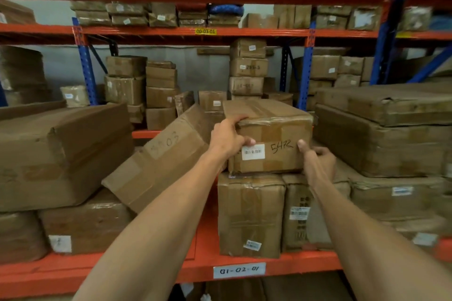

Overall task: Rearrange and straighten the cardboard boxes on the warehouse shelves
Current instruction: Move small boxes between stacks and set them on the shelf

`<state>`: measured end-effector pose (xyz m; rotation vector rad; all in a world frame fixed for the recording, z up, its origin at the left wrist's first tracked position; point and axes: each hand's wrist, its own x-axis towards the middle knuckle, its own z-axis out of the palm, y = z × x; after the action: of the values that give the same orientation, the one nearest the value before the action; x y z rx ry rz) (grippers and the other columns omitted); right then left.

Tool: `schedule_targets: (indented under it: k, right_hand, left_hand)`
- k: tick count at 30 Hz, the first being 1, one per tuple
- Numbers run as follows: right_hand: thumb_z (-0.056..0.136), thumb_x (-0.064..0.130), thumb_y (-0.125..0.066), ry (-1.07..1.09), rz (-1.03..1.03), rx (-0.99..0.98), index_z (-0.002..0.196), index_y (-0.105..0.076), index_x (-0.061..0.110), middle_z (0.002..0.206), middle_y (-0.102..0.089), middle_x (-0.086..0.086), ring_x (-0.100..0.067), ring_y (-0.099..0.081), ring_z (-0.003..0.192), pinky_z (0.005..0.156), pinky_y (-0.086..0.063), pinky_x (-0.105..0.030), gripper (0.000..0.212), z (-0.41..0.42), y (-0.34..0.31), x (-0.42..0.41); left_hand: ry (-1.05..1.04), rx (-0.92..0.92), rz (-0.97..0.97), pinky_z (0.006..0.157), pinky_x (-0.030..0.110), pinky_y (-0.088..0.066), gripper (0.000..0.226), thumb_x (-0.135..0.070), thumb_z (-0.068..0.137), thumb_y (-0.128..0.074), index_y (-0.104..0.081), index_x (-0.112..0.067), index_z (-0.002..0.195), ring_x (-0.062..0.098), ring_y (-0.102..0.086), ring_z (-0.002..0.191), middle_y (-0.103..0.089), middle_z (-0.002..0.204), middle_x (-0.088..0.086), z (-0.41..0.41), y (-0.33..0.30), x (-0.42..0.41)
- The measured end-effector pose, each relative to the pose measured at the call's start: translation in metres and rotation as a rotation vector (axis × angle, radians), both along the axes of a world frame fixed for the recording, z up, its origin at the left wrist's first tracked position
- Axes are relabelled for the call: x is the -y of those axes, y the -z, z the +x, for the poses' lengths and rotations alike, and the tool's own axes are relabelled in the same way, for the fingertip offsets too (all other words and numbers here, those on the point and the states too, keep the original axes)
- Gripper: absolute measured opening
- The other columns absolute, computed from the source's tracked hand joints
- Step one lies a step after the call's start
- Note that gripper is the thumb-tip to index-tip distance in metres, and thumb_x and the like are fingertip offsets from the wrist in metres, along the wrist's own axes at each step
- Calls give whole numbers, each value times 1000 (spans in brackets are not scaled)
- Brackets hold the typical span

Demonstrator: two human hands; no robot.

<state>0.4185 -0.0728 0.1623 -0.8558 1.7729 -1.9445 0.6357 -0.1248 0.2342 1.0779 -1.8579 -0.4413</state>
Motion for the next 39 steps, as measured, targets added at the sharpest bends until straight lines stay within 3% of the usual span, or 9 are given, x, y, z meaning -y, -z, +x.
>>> schedule_targets:
  k: [6, 9, 16, 20, 24, 30, 33, 35, 39]
  right_hand:
    - [64, 99, -26, 44, 219, -149, 128, -55, 32, 118, -55, -10, -34, -51, 107, 95, -41, -49, 97, -17, -45, -3]
    - [65, 98, -34, -5, 236, -175, 149, -45, 26, 146, -49, -12, -38, -45, 131, 104, -34, -51, 111, -9, -64, 3]
    - [95, 57, -52, 191, 169, -163, 123, -66, 9, 129, -61, -15, -35, -58, 116, 94, -45, -41, 57, -16, -81, 6]
    - [96, 54, -52, 334, 199, -199, 121, -69, 9, 126, -64, -15, -37, -60, 114, 94, -47, -43, 54, -36, -82, -1]
    - [95, 52, -54, 399, 263, -239, 119, -68, 7, 124, -65, -19, -40, -61, 113, 95, -48, -46, 53, -48, -85, -3]
    - [97, 30, -58, 363, -46, -900, 133, -54, 12, 135, -53, -15, -35, -47, 126, 102, -42, -49, 40, 0, -102, 18]
    - [96, 23, -57, 137, -280, -1045, 124, -60, 12, 127, -55, -15, -32, -49, 118, 93, -41, -37, 31, 51, -110, 32]
    - [96, 21, -56, -34, -332, -1105, 120, -63, 9, 122, -56, -16, -32, -51, 114, 89, -40, -34, 28, 89, -108, 38]
    - [94, 47, -55, -371, -145, -1087, 131, -58, 20, 133, -53, -10, -30, -52, 122, 92, -41, -36, 46, 163, -85, 46]
  left_hand:
    - [108, -5, 29, 105, 31, -45, 79, -22, 71, -91, -55, -35, 140, 20, -56, 122, -63, 135, 2, -15, 0, 6]
    - [185, -15, 77, 89, 19, -42, 79, -21, 77, -88, -48, -39, 143, 11, -52, 113, -58, 130, -5, -10, 6, 7]
    - [193, -58, 49, 88, 14, -45, 76, -15, 76, -88, -54, -30, 142, 14, -57, 115, -60, 128, -3, -18, 4, 6]
    - [228, -63, 21, 98, 27, -52, 69, -14, 79, -86, -57, -28, 140, 15, -59, 116, -63, 128, -1, -37, 3, -6]
    - [254, -59, 37, 85, 16, -52, 68, -14, 85, -80, -51, -33, 143, 5, -57, 104, -62, 133, 3, -56, 5, -10]
    - [320, -31, 70, 109, 37, -45, 89, -16, 88, -76, -26, -46, 155, 15, -56, 130, -52, 150, 1, -7, 6, -7]
    - [129, -282, -69, 75, 28, -62, 70, -11, 92, -67, -38, -31, 152, 11, -75, 84, -77, 98, 1, 51, -4, -6]
    - [-52, -410, -127, 66, 35, -64, 52, -16, 93, -64, -50, -25, 142, 17, -74, 69, -75, 86, 8, 92, -8, -8]
    - [-590, -237, -93, 81, 38, -58, 35, -33, 95, -62, -58, -21, 128, 21, -70, 98, -68, 106, -2, 174, 9, -9]
